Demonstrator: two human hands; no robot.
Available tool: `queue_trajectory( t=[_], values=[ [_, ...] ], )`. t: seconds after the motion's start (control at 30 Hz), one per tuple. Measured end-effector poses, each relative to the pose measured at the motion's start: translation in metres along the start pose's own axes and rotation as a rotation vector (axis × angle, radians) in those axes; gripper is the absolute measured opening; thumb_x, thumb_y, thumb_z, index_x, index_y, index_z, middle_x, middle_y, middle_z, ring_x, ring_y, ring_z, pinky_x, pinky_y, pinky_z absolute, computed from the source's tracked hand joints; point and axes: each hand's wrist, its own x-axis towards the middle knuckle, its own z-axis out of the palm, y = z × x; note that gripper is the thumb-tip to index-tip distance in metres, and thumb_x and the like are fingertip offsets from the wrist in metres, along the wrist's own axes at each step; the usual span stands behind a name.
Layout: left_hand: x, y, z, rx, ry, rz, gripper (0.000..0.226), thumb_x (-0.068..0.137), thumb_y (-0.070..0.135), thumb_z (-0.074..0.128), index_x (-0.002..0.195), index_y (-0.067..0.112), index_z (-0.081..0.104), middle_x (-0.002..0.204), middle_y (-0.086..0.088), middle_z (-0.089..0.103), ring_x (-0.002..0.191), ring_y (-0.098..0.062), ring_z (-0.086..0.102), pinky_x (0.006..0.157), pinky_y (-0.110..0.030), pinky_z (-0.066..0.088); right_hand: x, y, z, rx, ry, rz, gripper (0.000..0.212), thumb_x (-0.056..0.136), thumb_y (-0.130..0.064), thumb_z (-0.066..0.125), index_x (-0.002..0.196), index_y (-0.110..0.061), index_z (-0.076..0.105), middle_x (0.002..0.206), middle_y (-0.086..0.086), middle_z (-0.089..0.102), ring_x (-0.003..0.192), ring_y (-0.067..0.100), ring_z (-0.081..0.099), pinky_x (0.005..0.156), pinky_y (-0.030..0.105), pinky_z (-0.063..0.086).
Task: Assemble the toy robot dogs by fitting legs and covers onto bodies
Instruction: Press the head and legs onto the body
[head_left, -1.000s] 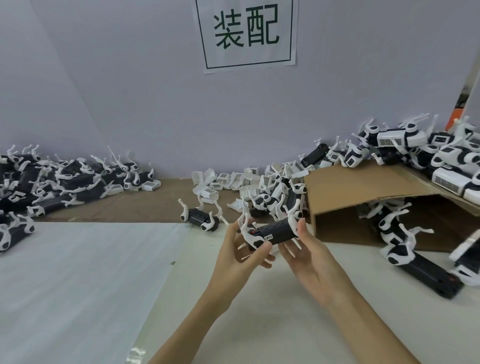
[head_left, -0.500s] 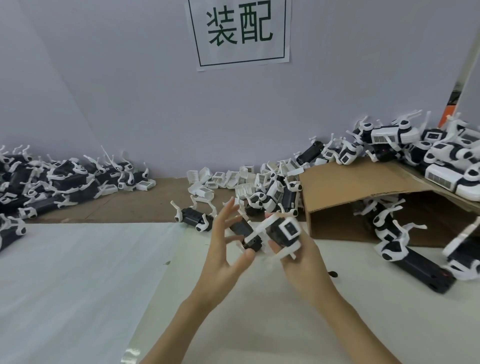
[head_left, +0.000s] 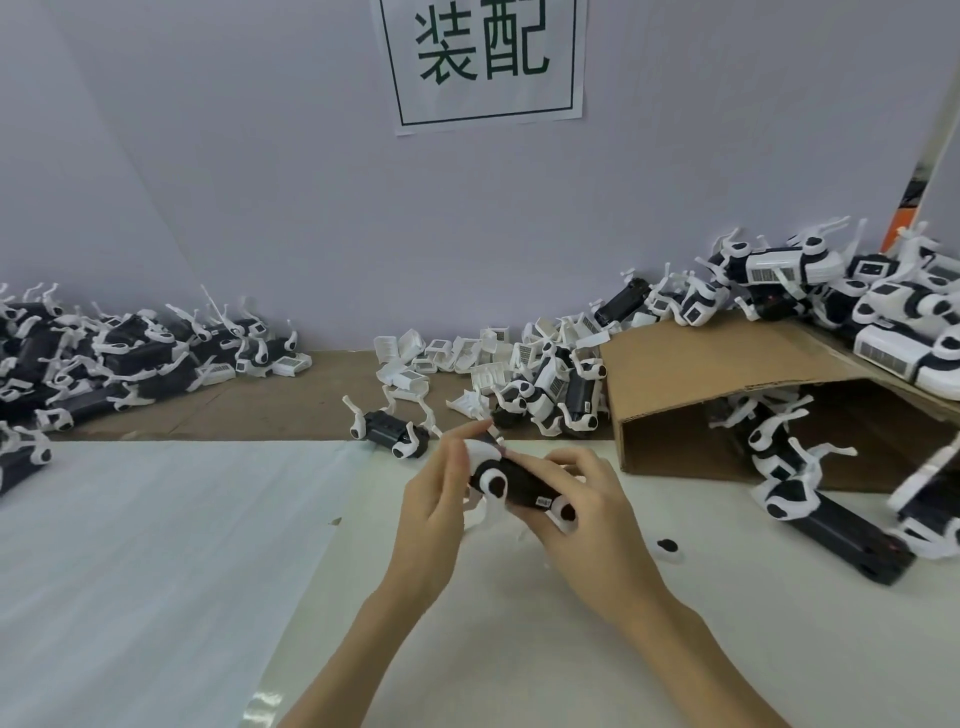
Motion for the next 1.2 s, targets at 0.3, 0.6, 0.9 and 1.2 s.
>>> queue_trajectory(
  t=[0.3, 0.6, 0.9, 1.2],
  values=[
    [0.007, 0.004, -0.014, -0.035, -0.063, -0.010, 0.032, 0.091, 0.050, 0.075, 0.112, 0.026, 0.071, 0.104, 0.001, 0.075, 0.093, -0.014, 0.069, 0.073, -0.018, 0.051, 0.013, 0.001, -0.033, 0.690, -0.431, 0.527, 0.066, 0.084, -0.051, 0.077, 0.144, -0.039, 0.053, 0.128, -0.006, 0.070, 0.120, 0.013, 0.066, 0.107, 0.036, 0.052],
    [0.010, 0.003, -0.019, -0.634, 0.367, -0.256, 0.070, 0.102, 0.066, 0.044, 0.080, 0.007, 0.076, 0.093, -0.020, 0.073, 0.100, -0.031, 0.074, 0.088, -0.041, 0.052, -0.001, -0.011, 0.001, 0.153, -0.104, -0.207, 0.069, 0.074, -0.011, 0.092, 0.132, -0.023, 0.056, 0.145, -0.012, 0.052, 0.140, 0.011, 0.047, 0.114, 0.024, 0.041],
    [0.019, -0.006, -0.042, -0.905, 0.432, -0.334, 0.077, 0.103, 0.067, 0.040, 0.068, 0.007, 0.072, 0.072, -0.010, 0.066, 0.070, -0.027, 0.064, 0.071, -0.033, 0.051, -0.004, -0.027, 0.017, -0.076, -0.010, -0.405, 0.067, 0.087, -0.018, 0.081, 0.146, -0.025, 0.051, 0.154, -0.004, 0.047, 0.147, 0.015, 0.042, 0.118, 0.030, 0.040],
    [0.012, -0.007, -0.012, -0.023, 0.442, -0.064, 0.056, 0.107, 0.044, 0.055, 0.061, 0.015, 0.067, 0.064, -0.012, 0.064, 0.059, -0.007, 0.058, 0.060, -0.017, 0.047, -0.004, -0.019, -0.001, 0.467, -0.294, 0.306, 0.052, 0.070, -0.075, 0.075, 0.117, -0.054, 0.064, 0.111, -0.021, 0.072, 0.098, 0.005, 0.072, 0.085, 0.020, 0.055]
  ],
)
